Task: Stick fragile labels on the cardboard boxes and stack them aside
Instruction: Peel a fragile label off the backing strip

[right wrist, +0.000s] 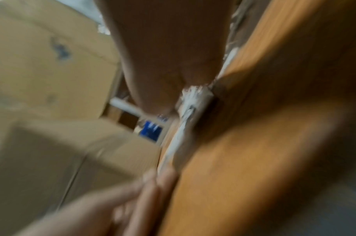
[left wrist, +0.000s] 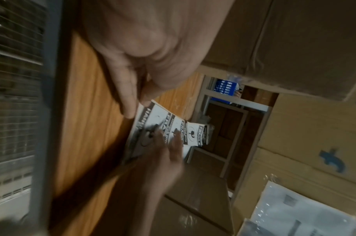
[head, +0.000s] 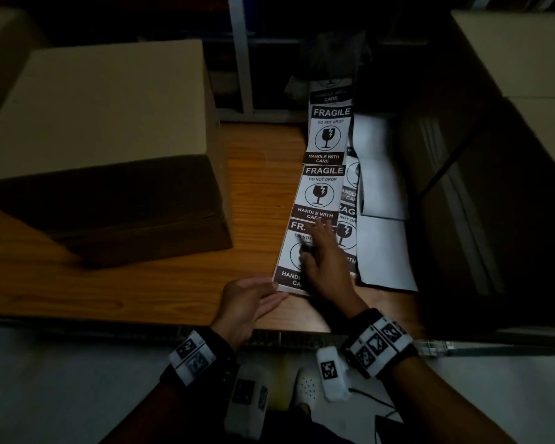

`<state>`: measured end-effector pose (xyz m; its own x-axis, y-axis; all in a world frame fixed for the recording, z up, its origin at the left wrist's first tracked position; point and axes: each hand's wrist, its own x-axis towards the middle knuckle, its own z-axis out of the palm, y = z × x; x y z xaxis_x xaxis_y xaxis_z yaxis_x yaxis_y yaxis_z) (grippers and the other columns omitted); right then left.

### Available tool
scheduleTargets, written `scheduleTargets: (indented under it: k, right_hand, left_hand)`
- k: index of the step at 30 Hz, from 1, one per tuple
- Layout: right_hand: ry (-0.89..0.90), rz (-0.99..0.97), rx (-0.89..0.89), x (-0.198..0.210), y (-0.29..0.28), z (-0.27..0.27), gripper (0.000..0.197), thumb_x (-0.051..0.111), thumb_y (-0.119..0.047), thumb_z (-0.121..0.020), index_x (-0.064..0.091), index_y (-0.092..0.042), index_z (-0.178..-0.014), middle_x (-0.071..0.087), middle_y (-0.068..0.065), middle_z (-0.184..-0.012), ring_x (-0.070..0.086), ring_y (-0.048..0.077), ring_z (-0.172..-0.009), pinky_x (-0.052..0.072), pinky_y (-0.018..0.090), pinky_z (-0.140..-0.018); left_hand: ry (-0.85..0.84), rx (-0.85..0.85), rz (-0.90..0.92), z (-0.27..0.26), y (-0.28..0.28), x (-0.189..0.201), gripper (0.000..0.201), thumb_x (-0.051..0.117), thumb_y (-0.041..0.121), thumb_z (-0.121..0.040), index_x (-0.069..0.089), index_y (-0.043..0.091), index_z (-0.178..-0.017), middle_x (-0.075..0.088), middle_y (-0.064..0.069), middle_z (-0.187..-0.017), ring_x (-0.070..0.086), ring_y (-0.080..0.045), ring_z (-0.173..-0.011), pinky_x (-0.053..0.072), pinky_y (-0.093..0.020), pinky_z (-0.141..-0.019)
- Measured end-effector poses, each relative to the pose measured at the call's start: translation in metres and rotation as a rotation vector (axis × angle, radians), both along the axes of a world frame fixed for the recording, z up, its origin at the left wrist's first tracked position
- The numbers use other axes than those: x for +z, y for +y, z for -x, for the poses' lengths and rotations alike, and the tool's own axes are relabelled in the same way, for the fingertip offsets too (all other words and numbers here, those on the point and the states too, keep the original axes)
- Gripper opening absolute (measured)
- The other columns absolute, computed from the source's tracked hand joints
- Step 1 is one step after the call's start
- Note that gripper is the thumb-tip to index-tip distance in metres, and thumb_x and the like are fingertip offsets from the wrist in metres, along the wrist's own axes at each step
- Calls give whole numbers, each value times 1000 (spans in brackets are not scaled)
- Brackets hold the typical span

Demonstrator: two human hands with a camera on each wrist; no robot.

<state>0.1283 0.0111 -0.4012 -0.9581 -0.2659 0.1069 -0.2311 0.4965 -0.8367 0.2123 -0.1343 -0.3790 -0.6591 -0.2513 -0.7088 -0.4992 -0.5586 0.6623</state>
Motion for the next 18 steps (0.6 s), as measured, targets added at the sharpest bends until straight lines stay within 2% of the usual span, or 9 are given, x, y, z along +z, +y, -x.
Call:
scheduleTargets:
  k: [1, 2, 4, 5, 7, 9, 12, 15, 18]
  right_hand:
    - [100, -12, -40, 4, 1, -5, 41, 58, -3, -90, 60, -12, -130, 42, 7, -151, 24, 18, -145, 20, 43, -121]
    - [185, -15, -61, 7, 2, -10, 31, 62, -4, -89, 67, -11, -119, 53, 8, -141, 37, 17, -137, 29, 42, -116]
    - [253, -24, -22, 12, -1, -23, 18, 65, -9, -86, 74, -11, -102, 67, 6, -114, 55, 17, -110, 47, 36, -94]
    - [243, -50, 21, 12, -3, -30, 14, 66, -11, -85, 75, -12, -96, 68, 4, -102, 57, 17, -99, 49, 33, -83]
    - [177, -90, 83, 7, -9, -41, 11, 66, -12, -84, 75, -12, -91, 67, 3, -90, 61, 20, -87, 47, 28, -74]
    - [126, -94, 79, 1, -11, -50, 13, 66, -10, -84, 76, -11, -91, 70, 3, -88, 64, 20, -87, 44, 22, -74]
    - [57, -43, 37, -1, -10, -58, 19, 60, -13, -85, 77, -12, -95, 73, 2, -90, 65, 11, -84, 46, 21, -75]
    - [-17, -36, 34, 2, -12, -63, 19, 61, -20, -87, 77, -14, -95, 76, -1, -89, 67, 4, -81, 50, 21, -75]
    - [-36, -16, 14, 6, -14, -66, 19, 67, -27, -85, 77, -15, -96, 76, -2, -89, 69, 4, -81, 55, 25, -76]
  left_hand:
    - [15, -4, -15, -1, -2, 0, 23, 66, -7, -84, 59, -9, -106, 72, -24, -95, 73, -33, -83, 59, -26, -65]
    - [32, -16, -26, -2, -3, 0, 19, 67, -5, -85, 60, -7, -103, 73, -22, -91, 74, -32, -82, 58, -25, -64]
    - [67, -59, -46, -3, -6, 0, 15, 67, 1, -85, 61, -5, -98, 73, -20, -86, 74, -29, -81, 58, -25, -64]
    - [82, -85, -53, -4, -7, 1, 12, 67, 2, -86, 62, -4, -95, 73, -19, -84, 74, -27, -79, 58, -24, -64]
    - [113, -127, -68, -4, -11, 0, 7, 64, 1, -88, 63, -4, -93, 73, -15, -79, 73, -22, -75, 58, -24, -64]
    - [143, -160, -82, -6, -15, -1, 6, 60, -1, -90, 63, -5, -94, 73, -15, -78, 73, -20, -75, 58, -24, -65]
    - [193, -232, -75, -8, -21, -5, 8, 56, -3, -92, 63, -5, -95, 73, -17, -81, 73, -21, -77, 57, -24, -65]
    - [229, -322, 54, -9, -23, -8, 9, 58, -1, -93, 67, -1, -95, 73, -14, -83, 72, -18, -73, 56, -23, -64]
    - [277, -404, 182, -9, -24, -9, 12, 59, 0, -93, 70, 5, -90, 72, -9, -77, 69, -14, -66, 56, -22, -61]
